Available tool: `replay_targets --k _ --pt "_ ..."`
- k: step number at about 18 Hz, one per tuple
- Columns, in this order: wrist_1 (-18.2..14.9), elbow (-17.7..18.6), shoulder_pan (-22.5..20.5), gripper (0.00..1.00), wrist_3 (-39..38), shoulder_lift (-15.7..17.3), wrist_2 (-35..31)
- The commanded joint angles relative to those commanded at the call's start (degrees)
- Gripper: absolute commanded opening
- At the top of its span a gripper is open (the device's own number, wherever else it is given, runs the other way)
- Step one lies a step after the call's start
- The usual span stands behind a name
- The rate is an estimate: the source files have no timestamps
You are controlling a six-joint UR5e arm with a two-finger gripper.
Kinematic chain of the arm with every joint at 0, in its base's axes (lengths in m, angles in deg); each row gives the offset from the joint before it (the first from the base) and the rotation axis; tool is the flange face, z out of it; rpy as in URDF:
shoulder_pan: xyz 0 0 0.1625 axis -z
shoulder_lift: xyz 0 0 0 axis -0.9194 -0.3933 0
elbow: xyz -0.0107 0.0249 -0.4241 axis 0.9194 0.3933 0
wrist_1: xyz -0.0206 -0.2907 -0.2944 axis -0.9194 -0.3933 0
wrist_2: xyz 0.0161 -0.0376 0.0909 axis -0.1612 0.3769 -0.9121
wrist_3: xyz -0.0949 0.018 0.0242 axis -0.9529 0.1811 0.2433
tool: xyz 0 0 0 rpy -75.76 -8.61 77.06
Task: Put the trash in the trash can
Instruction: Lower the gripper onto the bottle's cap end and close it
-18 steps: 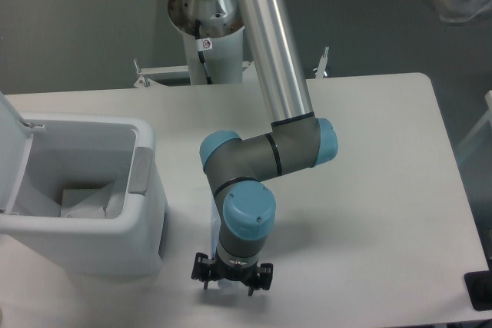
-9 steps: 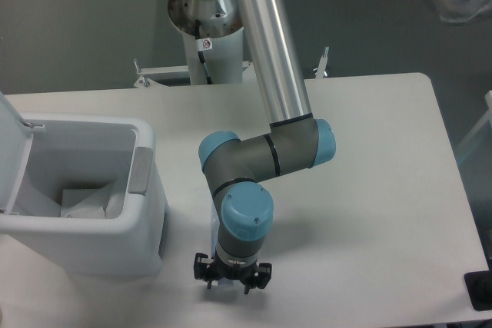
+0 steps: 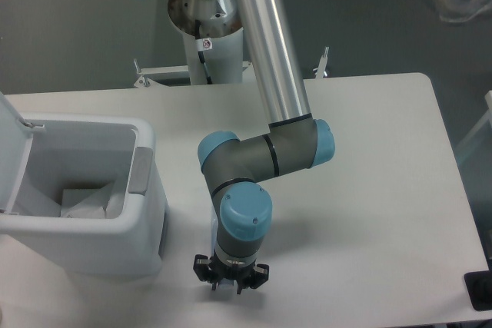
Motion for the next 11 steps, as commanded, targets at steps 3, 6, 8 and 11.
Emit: replay_targets --k 3,6,8,11 --pt "0.0 0.0 0.0 0.31 0.0 0.35 0.09" --pt "0.0 -0.09 0.0 0.28 0.0 0.88 0.17" --pt "0.17 -1.13 -0.44 0.28 0.26 2.36 0.18" --pt "1.05 -5.34 -4.47 0.28 0.27 8.33 0.53"
